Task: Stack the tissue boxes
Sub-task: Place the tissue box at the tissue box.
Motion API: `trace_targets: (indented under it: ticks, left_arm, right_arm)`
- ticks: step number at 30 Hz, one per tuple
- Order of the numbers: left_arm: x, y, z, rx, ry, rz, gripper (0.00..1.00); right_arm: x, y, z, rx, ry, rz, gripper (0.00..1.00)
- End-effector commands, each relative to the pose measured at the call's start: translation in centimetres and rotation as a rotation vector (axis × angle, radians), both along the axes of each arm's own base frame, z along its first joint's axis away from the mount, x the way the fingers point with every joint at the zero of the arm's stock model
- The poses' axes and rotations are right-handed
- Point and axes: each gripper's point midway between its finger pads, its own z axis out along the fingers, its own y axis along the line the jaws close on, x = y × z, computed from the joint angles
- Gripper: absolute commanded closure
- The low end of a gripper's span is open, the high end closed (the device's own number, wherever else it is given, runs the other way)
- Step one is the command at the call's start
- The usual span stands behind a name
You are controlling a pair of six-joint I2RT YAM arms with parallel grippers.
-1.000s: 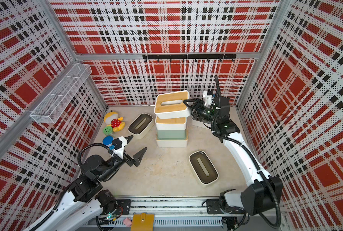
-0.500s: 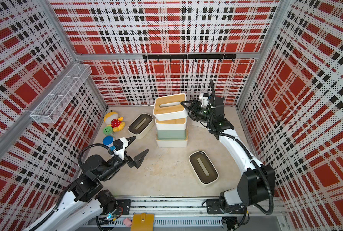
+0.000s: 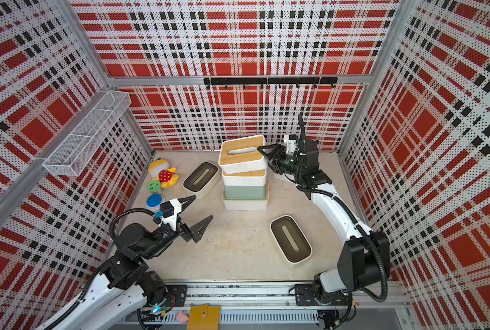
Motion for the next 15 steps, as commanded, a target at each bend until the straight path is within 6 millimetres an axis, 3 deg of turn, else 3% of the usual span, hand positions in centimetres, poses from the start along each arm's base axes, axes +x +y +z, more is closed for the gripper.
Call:
trace_targets:
  ticks: [1,15]
  left_arm:
    - [-0.02,0.20,0.68,-0.026,-0.012,0.003,0.01]
    - [-0.03,0.10,0.60,-0.023,-0.011,-0.001,0.01]
  right_arm:
    - [0.22,0.01,2.83,0.046,-0.117,0.007,0.59]
    - [0.54,0.10,1.87,0.043,-0.102,0.007,0.54]
